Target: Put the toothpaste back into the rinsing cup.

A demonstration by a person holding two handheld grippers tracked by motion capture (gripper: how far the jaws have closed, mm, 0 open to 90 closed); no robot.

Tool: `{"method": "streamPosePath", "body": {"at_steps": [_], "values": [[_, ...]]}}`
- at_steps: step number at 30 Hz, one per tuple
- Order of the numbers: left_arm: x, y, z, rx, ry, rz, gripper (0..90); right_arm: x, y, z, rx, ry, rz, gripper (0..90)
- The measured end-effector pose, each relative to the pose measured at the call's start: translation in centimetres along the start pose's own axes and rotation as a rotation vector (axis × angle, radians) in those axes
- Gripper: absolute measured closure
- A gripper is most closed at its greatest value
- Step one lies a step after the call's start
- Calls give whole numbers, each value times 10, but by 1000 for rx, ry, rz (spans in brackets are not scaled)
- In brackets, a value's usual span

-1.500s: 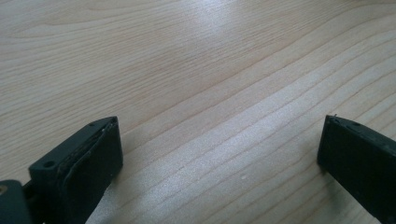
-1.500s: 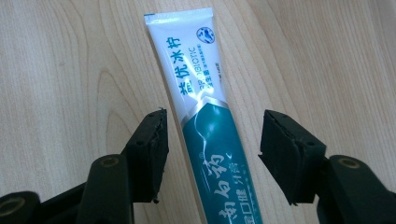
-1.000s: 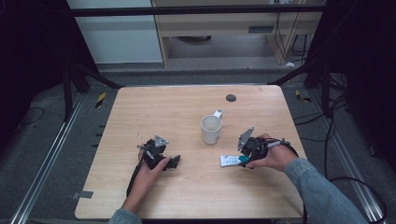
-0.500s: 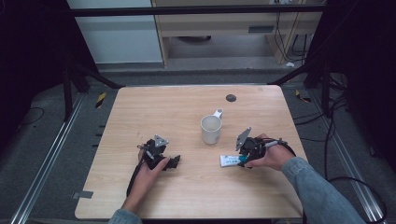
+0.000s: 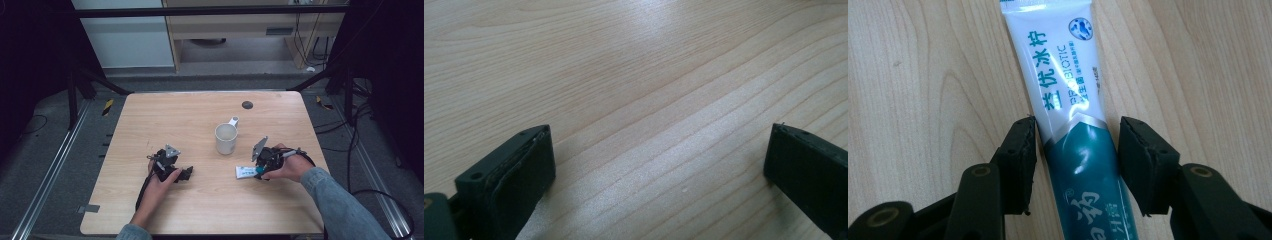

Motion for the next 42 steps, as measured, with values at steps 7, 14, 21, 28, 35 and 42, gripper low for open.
{"method": "streamPosePath", "body": {"at_steps": [7,14,21,28,35,42], "values": [[0,0,0,0,0,0,0,0,-2,-1,-12,2,3,505],[0,0,0,0,0,0,0,1,-3,-1,-32,5,3,527],[0,0,0,0,0,0,0,2,-2,-1,-49,8,-6,595],[0,0,0,0,0,0,0,3,-2,-2,-48,0,-6,626],[0,0,0,0,0,0,0,3,0,-2,-47,-11,-11,676],[0,0,0,0,0,0,0,2,5,-3,-47,-46,-17,753]]}}
Point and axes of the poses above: each handheld gripper's, and its own axes: y roughly backward along the jaws, x roughly out of its underside, z roughly to its left, the point moved 10 cm from there along -y, roughly forward along the jaws, and after that the axes turned 15 degrees about z, right-handed, at the moved point
